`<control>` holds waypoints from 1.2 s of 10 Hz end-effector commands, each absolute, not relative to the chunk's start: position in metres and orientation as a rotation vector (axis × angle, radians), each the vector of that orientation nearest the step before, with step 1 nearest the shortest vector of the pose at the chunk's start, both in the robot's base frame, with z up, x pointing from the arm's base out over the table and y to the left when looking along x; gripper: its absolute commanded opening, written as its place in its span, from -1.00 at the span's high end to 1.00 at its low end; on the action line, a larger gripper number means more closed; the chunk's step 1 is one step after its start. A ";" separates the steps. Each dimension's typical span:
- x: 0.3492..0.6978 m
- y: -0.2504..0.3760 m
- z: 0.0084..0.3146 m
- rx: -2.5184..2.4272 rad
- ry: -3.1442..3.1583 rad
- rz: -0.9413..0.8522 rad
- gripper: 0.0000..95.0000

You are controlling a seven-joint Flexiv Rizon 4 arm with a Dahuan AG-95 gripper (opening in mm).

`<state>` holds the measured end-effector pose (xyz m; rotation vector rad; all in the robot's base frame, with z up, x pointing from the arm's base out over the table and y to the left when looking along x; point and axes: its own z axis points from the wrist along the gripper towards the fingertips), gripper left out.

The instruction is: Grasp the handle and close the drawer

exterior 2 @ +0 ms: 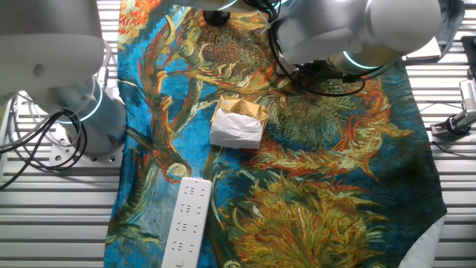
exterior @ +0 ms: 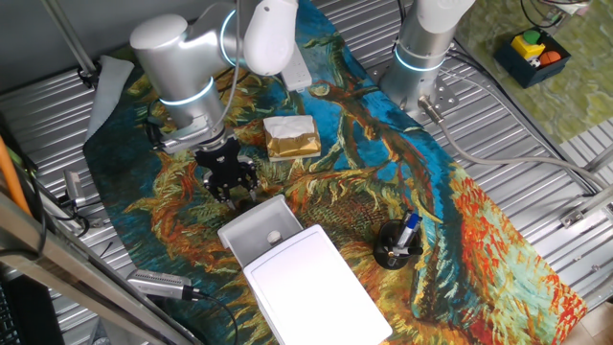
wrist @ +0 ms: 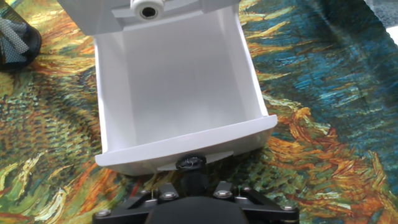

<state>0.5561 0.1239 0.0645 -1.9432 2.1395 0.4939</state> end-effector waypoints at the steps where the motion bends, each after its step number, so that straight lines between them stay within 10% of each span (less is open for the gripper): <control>1: 0.557 0.125 0.064 -1.941 2.141 0.492 0.20; 2: 0.557 0.125 0.063 -1.940 2.139 0.493 0.20; 3: 0.557 0.126 0.063 -1.940 2.138 0.494 0.60; 12: 0.557 0.126 0.063 -1.939 2.126 0.494 0.60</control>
